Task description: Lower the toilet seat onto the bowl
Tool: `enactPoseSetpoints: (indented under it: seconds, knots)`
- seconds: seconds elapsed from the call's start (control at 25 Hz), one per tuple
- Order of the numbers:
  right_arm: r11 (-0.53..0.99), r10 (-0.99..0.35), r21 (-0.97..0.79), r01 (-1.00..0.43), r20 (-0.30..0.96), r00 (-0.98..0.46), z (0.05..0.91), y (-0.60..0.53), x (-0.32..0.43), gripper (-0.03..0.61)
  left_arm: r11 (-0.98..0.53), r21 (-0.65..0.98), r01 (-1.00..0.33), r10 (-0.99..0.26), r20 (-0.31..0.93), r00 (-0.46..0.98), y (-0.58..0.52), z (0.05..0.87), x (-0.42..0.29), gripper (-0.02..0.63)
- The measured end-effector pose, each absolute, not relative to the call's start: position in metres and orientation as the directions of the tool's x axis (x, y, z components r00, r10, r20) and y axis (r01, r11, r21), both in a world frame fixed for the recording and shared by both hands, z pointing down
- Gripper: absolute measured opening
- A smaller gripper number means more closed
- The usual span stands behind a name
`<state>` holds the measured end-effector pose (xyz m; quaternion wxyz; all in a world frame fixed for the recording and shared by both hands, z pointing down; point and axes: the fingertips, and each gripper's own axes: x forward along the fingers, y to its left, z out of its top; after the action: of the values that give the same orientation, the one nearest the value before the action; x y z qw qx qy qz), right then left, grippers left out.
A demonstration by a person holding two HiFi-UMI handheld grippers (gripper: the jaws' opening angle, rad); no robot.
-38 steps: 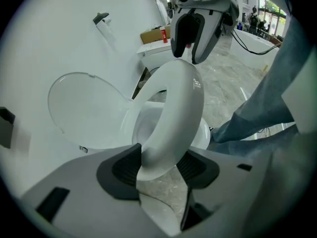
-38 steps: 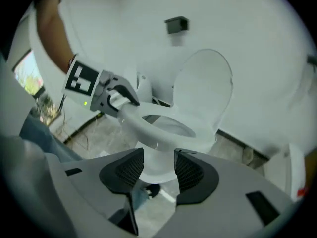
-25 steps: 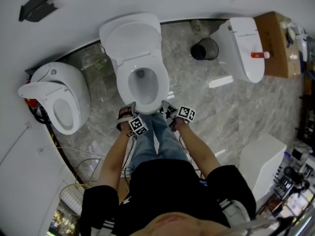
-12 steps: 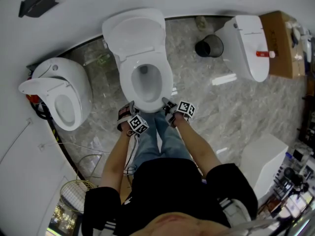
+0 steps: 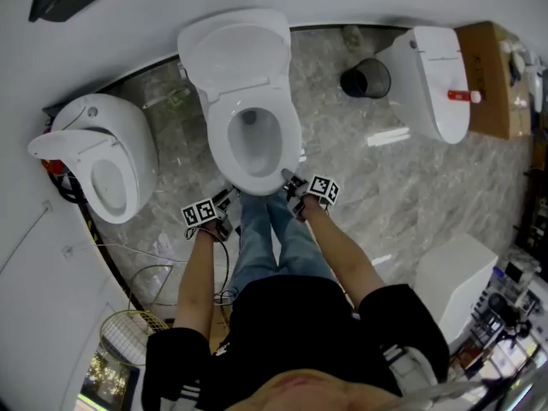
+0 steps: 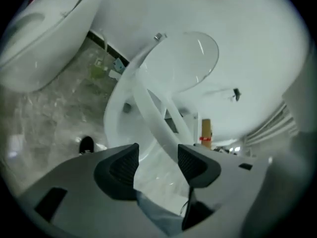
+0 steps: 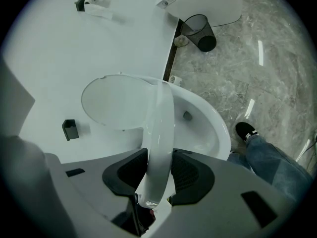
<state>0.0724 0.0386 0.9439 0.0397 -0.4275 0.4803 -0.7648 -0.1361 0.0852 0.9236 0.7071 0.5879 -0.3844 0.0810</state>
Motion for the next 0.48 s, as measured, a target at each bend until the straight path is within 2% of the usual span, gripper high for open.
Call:
enactPoseSetpoints:
  seconds: [0.16,0.2,0.28,0.48]
  knots:
    - [-0.542,-0.468,-0.767,-0.344,0.615,-0.635,0.949,0.045,0.074,0.150,0.402,0.846,-0.350,-0.463,0.518,0.719,0.069,0.921,-0.112,0.232]
    - [-0.539,-0.467,-0.768,-0.346,0.615,-0.636,0.951,0.047,0.075,0.150,0.424,0.839,-0.340,-0.471,0.525,0.709,0.068,0.926,-0.109,0.225]
    - [-0.536,-0.461,-0.765,-0.356,0.619,-0.636,0.955,0.050,0.076,0.149,0.461,0.815,-0.351,-0.468,0.559,0.685,0.072,0.937,-0.108,0.164]
    - [-0.558,-0.414,-0.728,-0.398,0.660,-0.627,0.974,0.059,0.073,0.155,0.509,0.767,-0.391,-0.420,0.618,0.665,0.081,0.960,-0.111,0.164]
